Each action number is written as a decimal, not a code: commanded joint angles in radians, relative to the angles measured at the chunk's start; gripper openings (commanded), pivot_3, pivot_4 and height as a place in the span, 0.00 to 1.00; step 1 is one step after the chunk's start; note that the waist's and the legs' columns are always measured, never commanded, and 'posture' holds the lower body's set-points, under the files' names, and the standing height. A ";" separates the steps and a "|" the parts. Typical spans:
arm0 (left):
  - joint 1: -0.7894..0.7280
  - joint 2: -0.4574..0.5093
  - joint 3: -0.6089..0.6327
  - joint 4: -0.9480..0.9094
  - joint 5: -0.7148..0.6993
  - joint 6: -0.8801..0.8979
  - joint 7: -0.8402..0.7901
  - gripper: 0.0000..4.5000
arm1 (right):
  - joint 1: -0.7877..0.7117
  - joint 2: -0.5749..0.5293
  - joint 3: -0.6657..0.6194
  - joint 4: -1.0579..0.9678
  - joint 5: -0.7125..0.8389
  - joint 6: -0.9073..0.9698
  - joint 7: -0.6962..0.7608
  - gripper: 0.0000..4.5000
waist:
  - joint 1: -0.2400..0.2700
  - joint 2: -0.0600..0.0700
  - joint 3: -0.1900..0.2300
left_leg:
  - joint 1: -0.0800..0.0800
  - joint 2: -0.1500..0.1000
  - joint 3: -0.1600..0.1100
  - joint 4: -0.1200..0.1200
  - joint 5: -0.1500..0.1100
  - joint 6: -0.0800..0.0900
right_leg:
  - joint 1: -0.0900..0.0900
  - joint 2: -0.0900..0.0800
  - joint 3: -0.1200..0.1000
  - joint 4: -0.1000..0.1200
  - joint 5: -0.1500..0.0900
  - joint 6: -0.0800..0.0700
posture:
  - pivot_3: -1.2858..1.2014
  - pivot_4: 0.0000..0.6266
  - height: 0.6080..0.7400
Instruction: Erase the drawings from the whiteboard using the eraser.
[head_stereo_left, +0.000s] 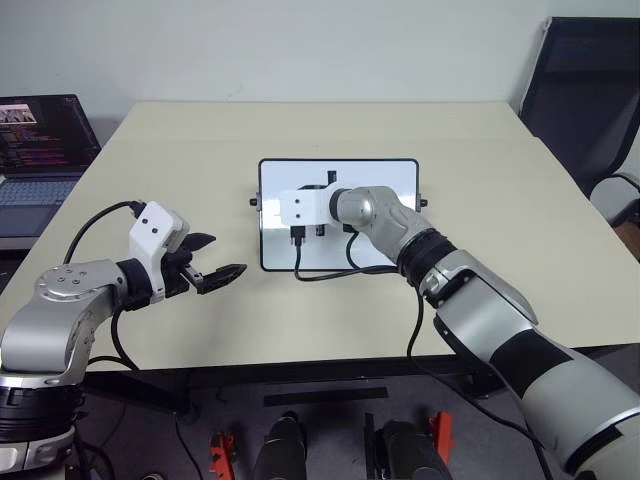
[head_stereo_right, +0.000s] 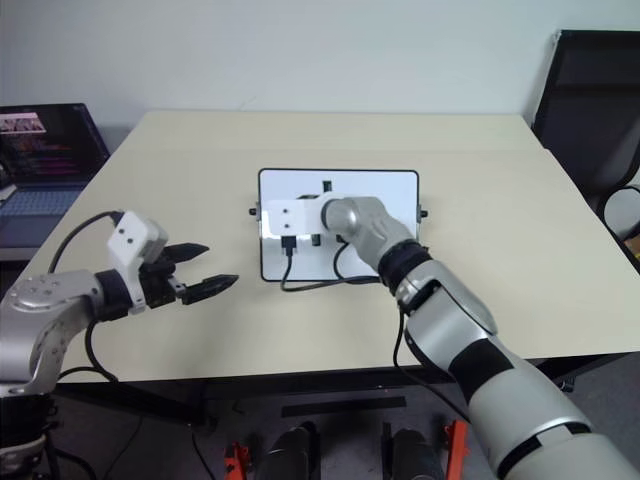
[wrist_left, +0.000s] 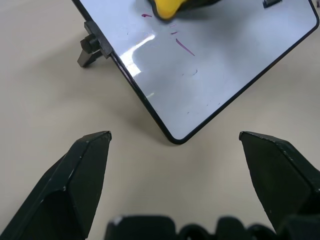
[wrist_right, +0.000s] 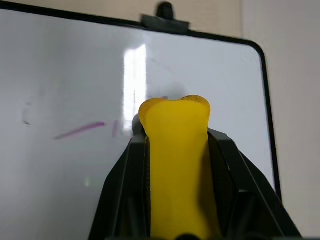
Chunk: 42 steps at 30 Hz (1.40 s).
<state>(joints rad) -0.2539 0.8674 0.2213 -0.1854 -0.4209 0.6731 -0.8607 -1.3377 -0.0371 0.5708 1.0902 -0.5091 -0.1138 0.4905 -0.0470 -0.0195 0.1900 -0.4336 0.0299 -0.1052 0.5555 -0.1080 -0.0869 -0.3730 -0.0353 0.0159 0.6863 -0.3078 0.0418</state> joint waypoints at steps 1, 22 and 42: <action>-0.010 0.006 0.004 -0.030 -0.007 -0.014 -0.002 1.00 | 0.039 -0.020 0.033 -0.004 -0.022 0.002 0.145 0.26 | -0.001 0.000 0.000 | 0.000 0.000 0.000 0.000 0.000 0.000 | 0.000 0.000 0.000 0.000 0.000 0.000 | 0.52 0.24 1.00; -0.020 0.010 0.013 -0.023 -0.019 -0.011 0.004 1.00 | 0.076 -0.037 0.070 -0.059 -0.047 -0.037 0.250 0.26 | -0.002 0.000 0.000 | 0.000 0.001 0.000 0.000 0.000 0.000 | 0.000 0.001 0.000 -0.001 -0.001 0.000 | 0.52 0.24 1.00; -0.089 0.050 0.024 0.041 -0.016 -0.028 -0.013 1.00 | -0.005 0.054 0.012 0.102 -0.046 -0.032 0.134 0.26 | -0.009 -0.001 0.001 | 0.000 0.002 -0.001 -0.003 0.000 -0.001 | -0.001 0.003 0.000 0.010 -0.006 0.000 | 0.52 0.24 1.00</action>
<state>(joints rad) -0.3304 0.9011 0.2279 -0.1247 -0.4360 0.6657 -0.8669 -1.3686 0.0338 0.5636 1.1694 -0.5294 -0.1539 0.5894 -0.0559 -0.0201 0.1911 -0.4336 0.0315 -0.1059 0.5529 -0.1080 -0.0877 -0.3736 -0.0326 0.0156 0.6965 -0.3138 0.0422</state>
